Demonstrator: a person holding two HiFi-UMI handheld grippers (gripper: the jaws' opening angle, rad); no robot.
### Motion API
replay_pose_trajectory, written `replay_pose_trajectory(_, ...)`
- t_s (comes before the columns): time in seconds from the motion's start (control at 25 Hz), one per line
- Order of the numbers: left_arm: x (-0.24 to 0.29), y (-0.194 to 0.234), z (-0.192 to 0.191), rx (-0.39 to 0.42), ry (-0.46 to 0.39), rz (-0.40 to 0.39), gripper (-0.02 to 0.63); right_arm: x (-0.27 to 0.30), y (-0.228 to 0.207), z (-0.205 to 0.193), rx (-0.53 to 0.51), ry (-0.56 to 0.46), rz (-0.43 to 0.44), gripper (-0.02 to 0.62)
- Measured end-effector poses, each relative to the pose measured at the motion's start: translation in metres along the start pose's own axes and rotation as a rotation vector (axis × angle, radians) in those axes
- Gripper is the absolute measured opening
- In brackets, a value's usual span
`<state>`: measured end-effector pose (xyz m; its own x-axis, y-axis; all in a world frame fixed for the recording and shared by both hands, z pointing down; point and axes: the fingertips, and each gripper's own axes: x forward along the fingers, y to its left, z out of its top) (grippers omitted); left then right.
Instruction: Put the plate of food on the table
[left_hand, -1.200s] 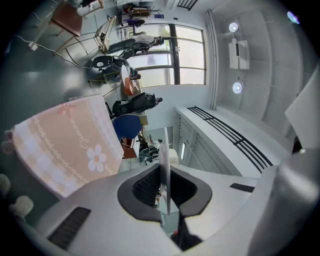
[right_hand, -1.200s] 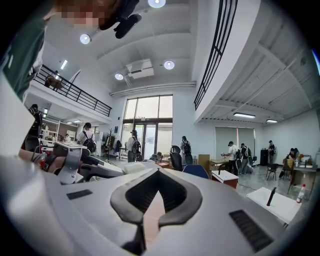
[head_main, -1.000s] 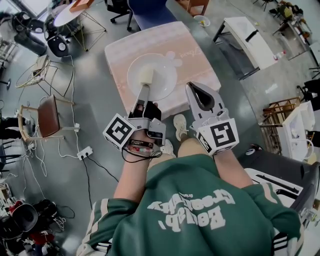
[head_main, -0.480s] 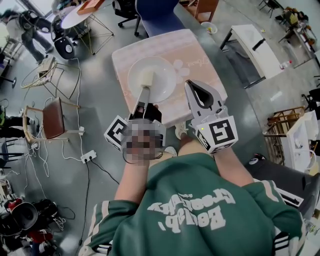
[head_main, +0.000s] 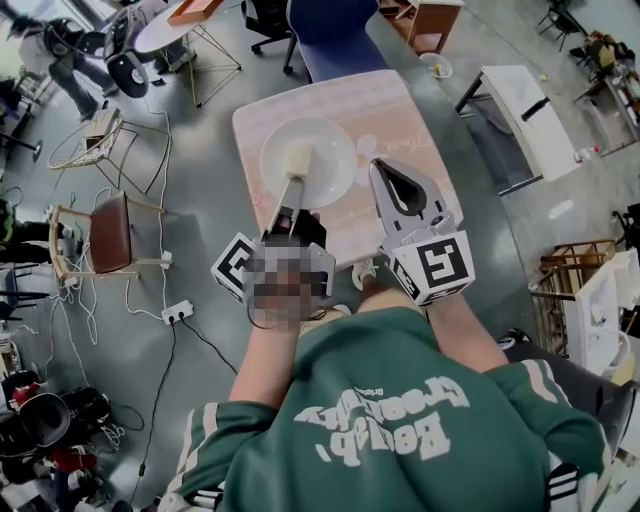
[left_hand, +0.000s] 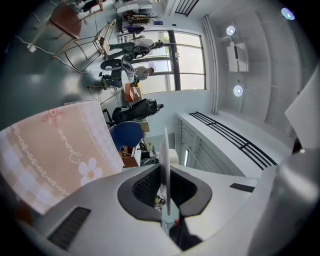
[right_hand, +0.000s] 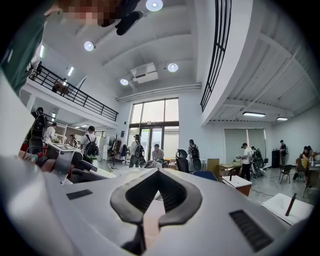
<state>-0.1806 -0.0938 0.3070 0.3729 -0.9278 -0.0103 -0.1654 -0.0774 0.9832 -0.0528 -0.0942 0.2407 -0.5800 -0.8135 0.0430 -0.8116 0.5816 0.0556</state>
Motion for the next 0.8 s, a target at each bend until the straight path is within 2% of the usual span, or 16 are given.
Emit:
replay_pose_trajectory(0.28,0.04,0.016,0.002,-0.007,-0.007,0.035,0.028,0.033,-0.032,-0.012,0.019,0.023,0.025,0.014)
replay_pose_trajectory(0.52,0.109,0.039,0.013,-0.019,-0.013,0.091,0.028,0.09,-0.082,-0.029,0.041,0.063,0.065,0.015)
replay_pose_trajectory(0.8,0.113,0.065,0.014,-0.007,-0.055,0.118,0.028,0.1,-0.085,-0.048,0.047,0.084,0.096,0.015)
